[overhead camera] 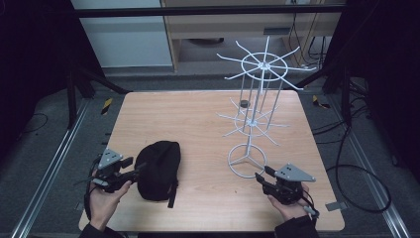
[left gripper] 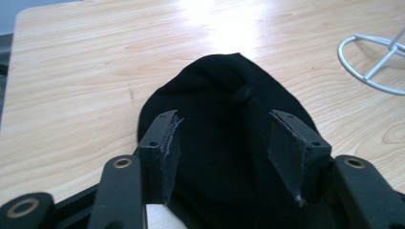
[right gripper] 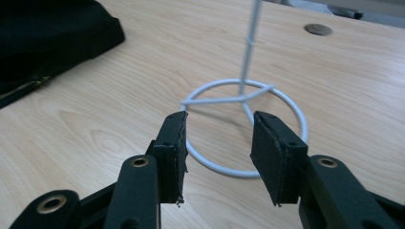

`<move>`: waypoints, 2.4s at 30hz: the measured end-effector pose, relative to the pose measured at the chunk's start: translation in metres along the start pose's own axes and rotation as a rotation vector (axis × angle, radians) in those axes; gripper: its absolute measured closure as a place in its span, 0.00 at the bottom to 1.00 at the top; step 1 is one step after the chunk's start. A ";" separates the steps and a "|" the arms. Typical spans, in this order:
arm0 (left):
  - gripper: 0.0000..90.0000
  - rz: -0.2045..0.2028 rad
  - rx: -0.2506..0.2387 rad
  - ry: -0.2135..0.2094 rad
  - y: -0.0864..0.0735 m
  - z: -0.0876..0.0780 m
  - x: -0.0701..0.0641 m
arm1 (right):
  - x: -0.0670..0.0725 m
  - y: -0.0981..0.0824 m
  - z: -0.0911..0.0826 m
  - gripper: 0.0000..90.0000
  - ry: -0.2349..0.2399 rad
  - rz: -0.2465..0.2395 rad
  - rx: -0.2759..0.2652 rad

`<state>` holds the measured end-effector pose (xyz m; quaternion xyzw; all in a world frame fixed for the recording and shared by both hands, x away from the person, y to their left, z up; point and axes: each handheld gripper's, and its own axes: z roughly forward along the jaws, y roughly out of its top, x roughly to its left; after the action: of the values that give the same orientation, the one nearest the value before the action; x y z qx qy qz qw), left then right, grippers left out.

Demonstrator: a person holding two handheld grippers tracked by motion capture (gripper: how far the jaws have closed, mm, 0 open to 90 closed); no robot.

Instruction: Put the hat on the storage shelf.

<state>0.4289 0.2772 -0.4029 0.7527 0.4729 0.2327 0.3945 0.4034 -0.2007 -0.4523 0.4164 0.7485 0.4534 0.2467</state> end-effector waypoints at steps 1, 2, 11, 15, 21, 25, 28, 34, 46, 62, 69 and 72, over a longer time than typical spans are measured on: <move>0.49 0.007 0.009 -0.003 0.003 0.003 -0.003 | -0.003 -0.001 -0.002 0.62 -0.006 0.010 0.002; 0.49 0.014 0.022 -0.009 0.005 0.007 -0.005 | -0.006 -0.002 -0.003 0.62 -0.012 0.018 0.003; 0.51 0.046 0.143 0.003 0.015 0.043 -0.015 | -0.020 -0.008 -0.004 0.60 -0.044 0.030 0.045; 0.55 0.033 0.205 -0.013 0.011 0.057 -0.014 | -0.022 -0.010 -0.003 0.60 -0.048 0.035 0.056; 0.68 0.024 0.248 -0.014 0.008 0.067 -0.011 | -0.025 -0.012 0.000 0.60 -0.050 0.053 0.081; 0.79 0.007 0.267 -0.008 0.008 0.070 -0.010 | -0.027 -0.012 0.002 0.60 -0.047 0.057 0.090; 0.89 0.005 0.265 -0.002 0.008 0.068 -0.008 | -0.028 -0.013 0.002 0.60 -0.051 0.056 0.096; 0.93 0.002 0.159 -0.023 0.014 0.044 -0.008 | -0.029 -0.014 0.002 0.61 -0.049 0.069 0.100; 0.94 0.041 -0.094 -0.098 0.033 -0.006 -0.024 | -0.033 -0.016 0.001 0.61 -0.059 0.069 0.095; 0.94 0.019 -0.375 -0.153 0.048 -0.052 -0.036 | -0.034 -0.016 0.000 0.60 -0.082 0.060 0.076; 0.94 0.014 -0.477 -0.198 0.060 -0.068 -0.041 | -0.033 -0.017 0.000 0.60 -0.087 0.055 0.074; 0.94 0.015 -0.515 -0.218 0.066 -0.073 -0.046 | -0.034 -0.016 0.000 0.60 -0.089 0.048 0.070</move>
<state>0.3906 0.2479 -0.3055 0.6515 0.3475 0.2658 0.6198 0.4149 -0.2330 -0.4673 0.4623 0.7418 0.4141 0.2539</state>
